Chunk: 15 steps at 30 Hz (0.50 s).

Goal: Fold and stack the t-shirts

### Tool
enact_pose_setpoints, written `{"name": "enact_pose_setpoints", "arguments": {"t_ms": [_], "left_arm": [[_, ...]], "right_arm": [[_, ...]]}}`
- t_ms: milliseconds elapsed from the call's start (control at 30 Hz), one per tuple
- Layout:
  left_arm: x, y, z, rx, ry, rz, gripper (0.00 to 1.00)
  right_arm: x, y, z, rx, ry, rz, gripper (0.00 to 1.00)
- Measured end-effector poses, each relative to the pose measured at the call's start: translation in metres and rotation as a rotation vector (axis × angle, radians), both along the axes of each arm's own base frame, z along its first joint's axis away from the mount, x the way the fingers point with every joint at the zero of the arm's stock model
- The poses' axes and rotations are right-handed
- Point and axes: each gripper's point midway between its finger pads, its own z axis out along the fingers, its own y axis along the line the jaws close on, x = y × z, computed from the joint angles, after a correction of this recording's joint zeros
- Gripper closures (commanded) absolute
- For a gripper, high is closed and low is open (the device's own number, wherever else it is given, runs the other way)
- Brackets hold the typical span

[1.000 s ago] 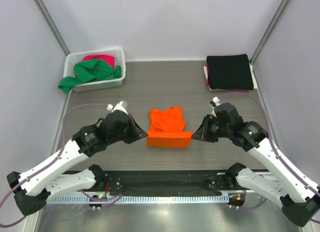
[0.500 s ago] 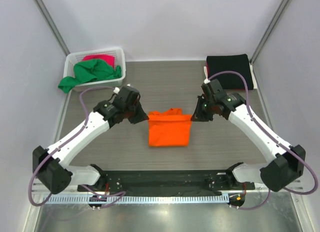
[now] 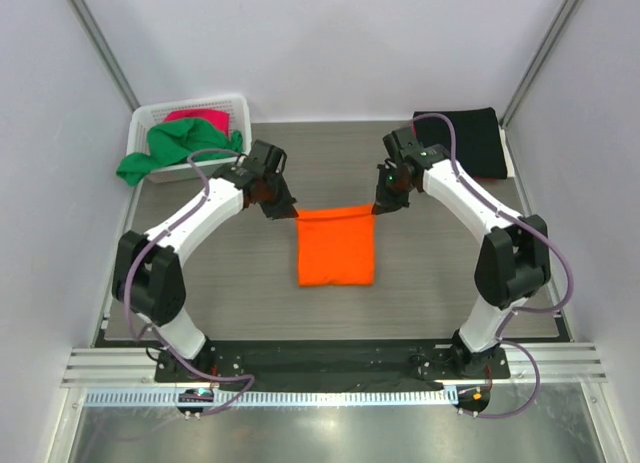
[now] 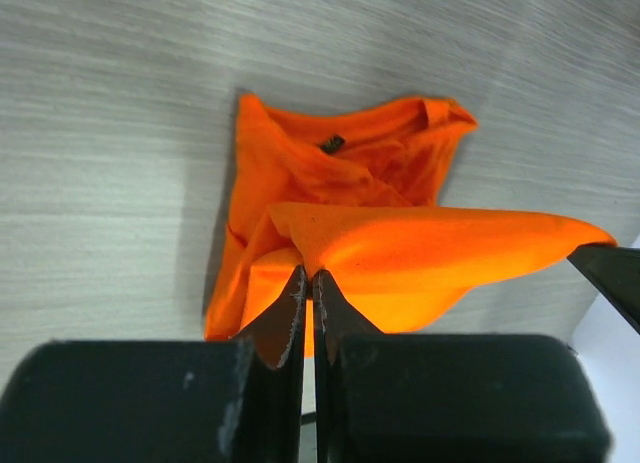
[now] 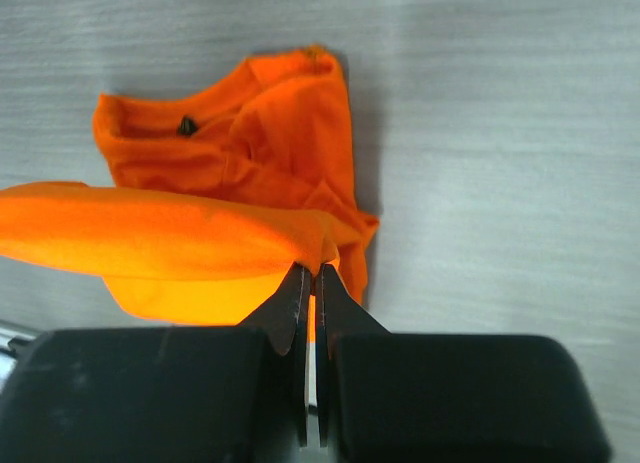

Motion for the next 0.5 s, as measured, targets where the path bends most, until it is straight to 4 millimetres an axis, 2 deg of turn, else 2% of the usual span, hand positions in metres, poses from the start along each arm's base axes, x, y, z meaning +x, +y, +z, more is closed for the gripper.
{"name": "enact_pose_setpoints", "arguments": {"t_ms": [300,367,400,433,500], "left_arm": [[0.037,0.002,-0.037,0.013,0.077,-0.002,0.90],[0.041,0.006,-0.046,0.026,0.096,0.000,0.83],[0.043,0.008,-0.050,0.032,0.103,0.001,0.80],[0.045,0.010,-0.054,0.037,0.112,0.004,0.64],[0.051,0.013,-0.059,0.046,0.127,0.007,0.48]], "right_arm": [[0.036,0.002,-0.028,-0.023,0.039,0.006,0.99],[0.040,-0.001,-0.038,-0.035,0.055,0.003,0.97],[0.042,-0.002,-0.042,-0.039,0.064,0.001,0.91],[0.045,-0.003,-0.046,-0.044,0.072,-0.002,0.70],[0.050,-0.004,-0.053,-0.048,0.085,-0.007,0.43]]}}
